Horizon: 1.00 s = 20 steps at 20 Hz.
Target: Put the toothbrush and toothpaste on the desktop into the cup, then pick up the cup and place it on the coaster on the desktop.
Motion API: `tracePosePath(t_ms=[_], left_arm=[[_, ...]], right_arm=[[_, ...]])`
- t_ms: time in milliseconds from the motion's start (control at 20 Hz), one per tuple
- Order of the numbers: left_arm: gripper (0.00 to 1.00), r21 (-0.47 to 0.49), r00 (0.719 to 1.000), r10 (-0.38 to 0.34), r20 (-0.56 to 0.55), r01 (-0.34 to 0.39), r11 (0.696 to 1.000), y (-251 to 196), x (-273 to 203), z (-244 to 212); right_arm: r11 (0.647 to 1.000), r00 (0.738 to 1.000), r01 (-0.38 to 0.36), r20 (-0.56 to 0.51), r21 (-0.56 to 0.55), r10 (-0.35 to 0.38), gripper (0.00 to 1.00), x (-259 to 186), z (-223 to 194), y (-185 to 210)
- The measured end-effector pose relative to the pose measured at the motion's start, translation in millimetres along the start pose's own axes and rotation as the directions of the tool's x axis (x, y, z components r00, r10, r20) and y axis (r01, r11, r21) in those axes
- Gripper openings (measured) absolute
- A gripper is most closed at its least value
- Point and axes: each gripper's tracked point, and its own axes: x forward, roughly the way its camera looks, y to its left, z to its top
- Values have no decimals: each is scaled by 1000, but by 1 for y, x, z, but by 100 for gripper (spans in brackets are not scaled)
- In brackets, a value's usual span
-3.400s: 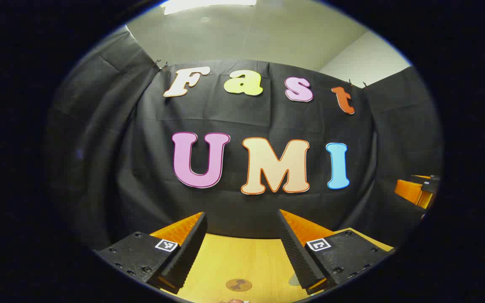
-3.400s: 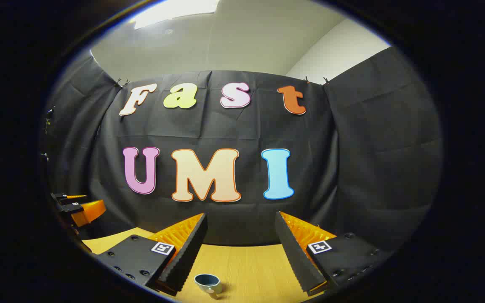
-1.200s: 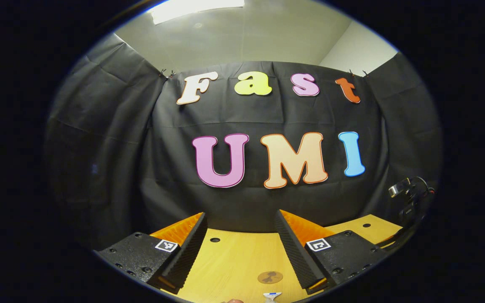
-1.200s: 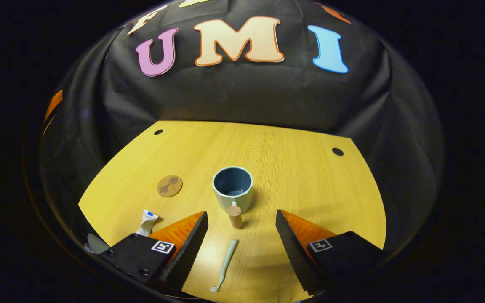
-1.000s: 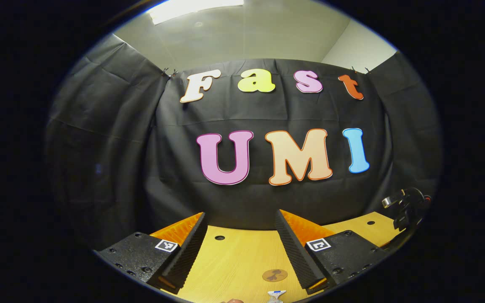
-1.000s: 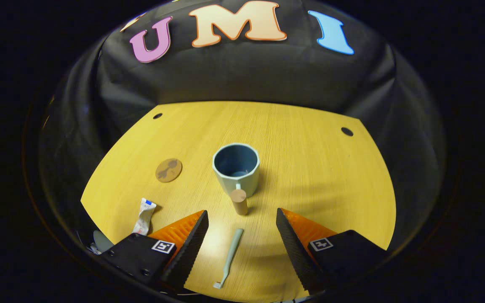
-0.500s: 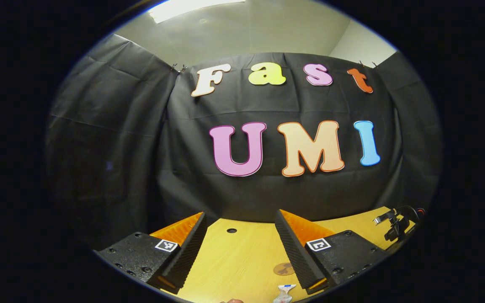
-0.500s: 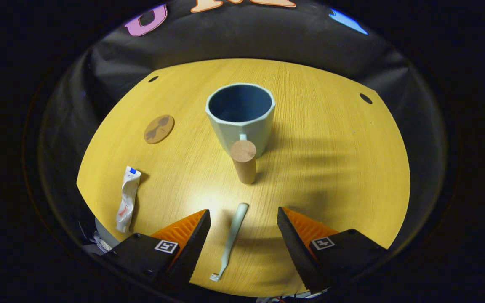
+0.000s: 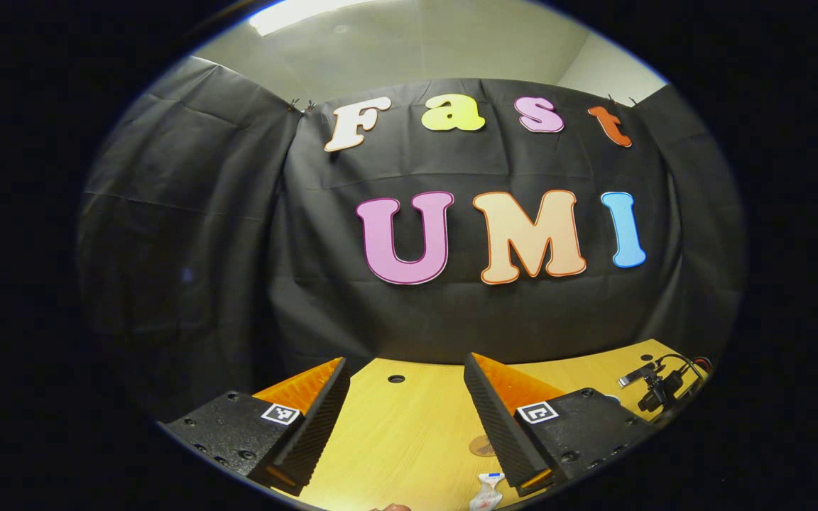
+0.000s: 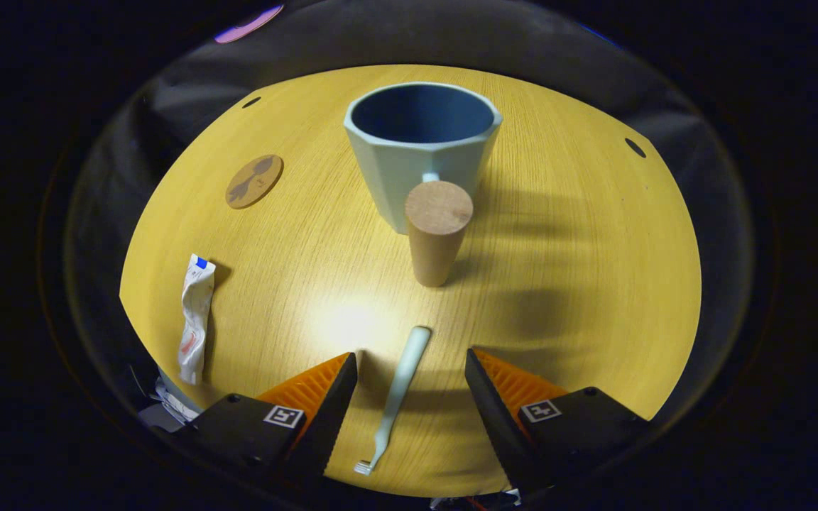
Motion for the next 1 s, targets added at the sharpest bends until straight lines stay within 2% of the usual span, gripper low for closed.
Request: tracePosePath(t_ms=[50,200,300,350,400,500,550,600,650,800,1000], left_arm=[[94,-2,1000,0,-8,0,1000,0,0,-2],[95,-6,1000,-1,-20,1,1000,1,2,-5],[95,-7,999,-2,-32,2,1000,1,3,-10],[95,-4,999,-2,-41,2,1000,1,4,-14],[95,0,999,3,-50,-2,1000,2,5,-16],[94,6,998,1,-63,-1,1000,0,8,-21],[94,7,997,-3,-73,4,1000,-2,8,-24],[94,4,996,-12,-83,12,1000,-5,9,-28],[95,0,995,-23,-97,23,1000,-8,11,-32],[95,-19,986,-61,-156,59,998,-21,13,-54],[95,-30,956,-142,-256,139,990,-47,13,-89]], right_arm=[[1000,1000,8,10,-12,-8,87,1,1,-1],[999,999,33,6,-31,-32,79,1,1,-6],[999,999,35,-1,-22,-35,62,1,0,-6],[999,999,32,-2,-18,-32,47,1,-1,-6],[1000,1000,21,4,-15,-21,41,1,1,-4],[1000,1000,16,4,-18,-16,15,1,0,-4],[999,1000,11,10,-32,-10,12,-1,0,-4],[1000,1000,7,3,-25,-7,15,0,-1,-3],[1000,1000,0,7,-26,0,9,0,0,-5],[1000,1000,-21,7,7,21,9,1,1,-5],[993,998,-66,13,95,65,9,0,2,-6]])
